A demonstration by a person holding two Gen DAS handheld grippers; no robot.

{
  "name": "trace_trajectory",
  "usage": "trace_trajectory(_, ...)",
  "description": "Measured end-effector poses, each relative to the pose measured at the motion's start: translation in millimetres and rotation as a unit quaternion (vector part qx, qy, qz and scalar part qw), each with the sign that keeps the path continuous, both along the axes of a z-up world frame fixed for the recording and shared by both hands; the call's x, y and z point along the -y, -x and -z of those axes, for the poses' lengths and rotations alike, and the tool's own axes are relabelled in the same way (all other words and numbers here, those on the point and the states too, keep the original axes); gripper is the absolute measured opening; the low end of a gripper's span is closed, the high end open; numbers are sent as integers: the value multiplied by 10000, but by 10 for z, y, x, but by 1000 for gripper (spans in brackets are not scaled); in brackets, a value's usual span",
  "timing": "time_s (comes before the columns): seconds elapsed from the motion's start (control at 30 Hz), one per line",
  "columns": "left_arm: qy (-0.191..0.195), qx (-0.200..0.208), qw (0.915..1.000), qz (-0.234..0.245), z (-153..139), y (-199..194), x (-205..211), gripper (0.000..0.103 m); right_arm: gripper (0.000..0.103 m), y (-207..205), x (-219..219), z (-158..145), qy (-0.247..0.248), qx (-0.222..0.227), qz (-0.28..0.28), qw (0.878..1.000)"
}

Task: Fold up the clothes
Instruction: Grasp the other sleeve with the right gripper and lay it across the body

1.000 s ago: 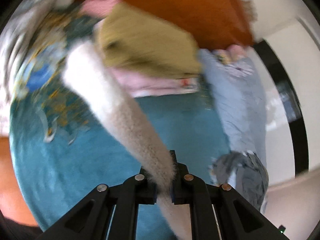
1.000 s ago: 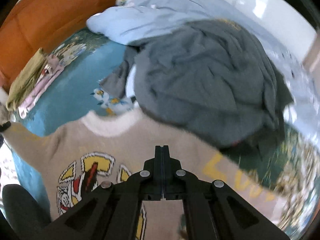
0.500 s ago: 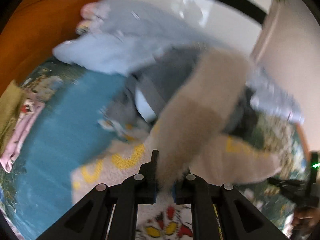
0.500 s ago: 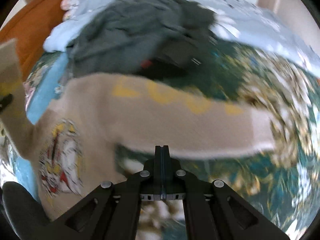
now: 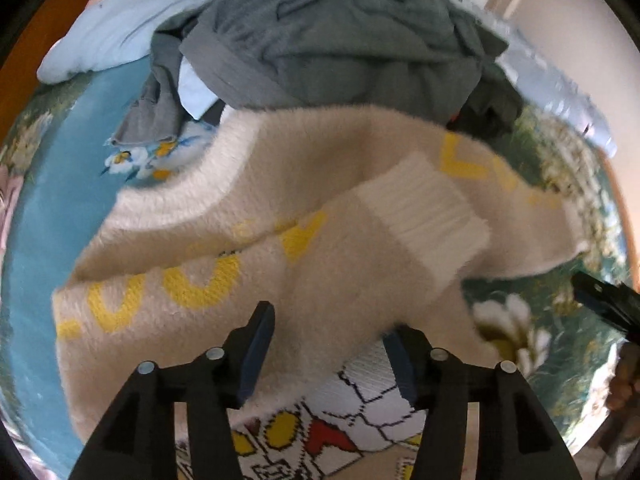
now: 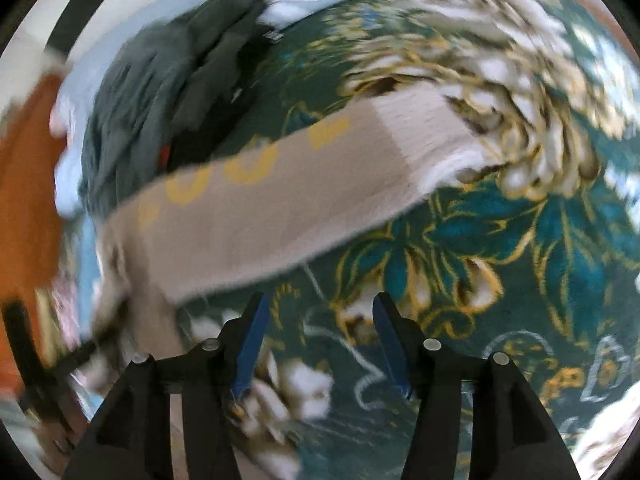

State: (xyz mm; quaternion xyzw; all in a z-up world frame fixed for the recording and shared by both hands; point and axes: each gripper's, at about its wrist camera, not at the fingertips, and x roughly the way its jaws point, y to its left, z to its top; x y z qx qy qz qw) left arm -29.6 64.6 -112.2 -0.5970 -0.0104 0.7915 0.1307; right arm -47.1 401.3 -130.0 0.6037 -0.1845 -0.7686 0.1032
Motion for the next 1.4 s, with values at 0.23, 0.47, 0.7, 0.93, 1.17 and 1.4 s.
trace_trajectory(0.23, -740, -112, 9966, -333, -165, -221, 302, 61, 56, 380, -288, 260, 359, 100, 1444, 9888)
trace_trajectory(0.47, -823, -304, 9928, -816, -369, -357, 774, 62, 11, 570, -270, 171, -22, -46, 1899, 9818)
trace_trajectory(0.7, -1106, -562, 9714, -2027, -552, -457, 1724, 62, 10, 568, 8, -596, -517, -1218, 1159, 9844)
trace_trajectory(0.93, -2257, -717, 9177, -3191, -444, -695, 2445, 62, 10, 13, 1493, -1390, -171, -2453, -896, 9651)
trace_trajectory(1.17, -2919, -816, 8668, -3960, -319, -927, 2861, 62, 10, -704, 3119, -1646, 16, -2943, -2921, 9100)
trace_trajectory(1.4, -3215, -773, 8469, -4164, -251, -1004, 2965, 62, 10, -1313, 4027, -595, -602, -1865, -3981, 8962)
